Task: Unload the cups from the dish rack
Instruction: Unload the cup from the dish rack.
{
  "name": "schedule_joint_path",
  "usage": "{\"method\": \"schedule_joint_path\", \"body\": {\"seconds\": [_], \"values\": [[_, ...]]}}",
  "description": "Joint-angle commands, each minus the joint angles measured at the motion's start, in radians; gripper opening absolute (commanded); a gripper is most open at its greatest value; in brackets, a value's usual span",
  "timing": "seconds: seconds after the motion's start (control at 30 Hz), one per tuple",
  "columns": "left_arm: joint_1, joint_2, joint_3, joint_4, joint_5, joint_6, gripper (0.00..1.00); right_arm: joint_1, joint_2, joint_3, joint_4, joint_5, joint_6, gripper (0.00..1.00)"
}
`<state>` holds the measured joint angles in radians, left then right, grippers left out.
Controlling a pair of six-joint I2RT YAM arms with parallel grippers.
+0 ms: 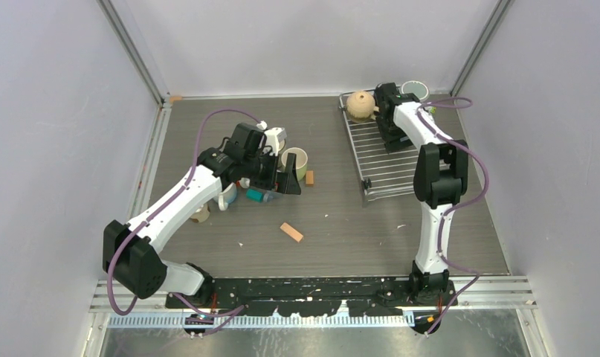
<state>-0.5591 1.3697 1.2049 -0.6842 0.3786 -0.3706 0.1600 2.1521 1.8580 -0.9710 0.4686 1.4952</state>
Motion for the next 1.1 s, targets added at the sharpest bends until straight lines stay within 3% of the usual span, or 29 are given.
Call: {"method": "schedule_joint_path", "body": {"seconds": [0.0,0.37,0.57,1.07], "values": [[-0.004,-0.023,-0.002,0.039,0.013,-0.009,1.0,-0.063,-0.074,-0.03,0.009,-0.012,-0.201,0.85],[-0.004,-0.019,-0.001,0.038,0.007,-0.008,1.0,-0.131,-0.081,-0.08,0.168,-0.154,-0.525,0.76],[-0.004,-0.018,-0.001,0.037,0.005,-0.008,1.0,-0.134,-0.065,-0.059,0.191,-0.116,-0.689,0.73],[-0.004,-0.013,0.001,0.037,0.006,-0.008,1.0,-0.132,-0.11,-0.191,0.374,-0.01,-0.769,0.58]]}}
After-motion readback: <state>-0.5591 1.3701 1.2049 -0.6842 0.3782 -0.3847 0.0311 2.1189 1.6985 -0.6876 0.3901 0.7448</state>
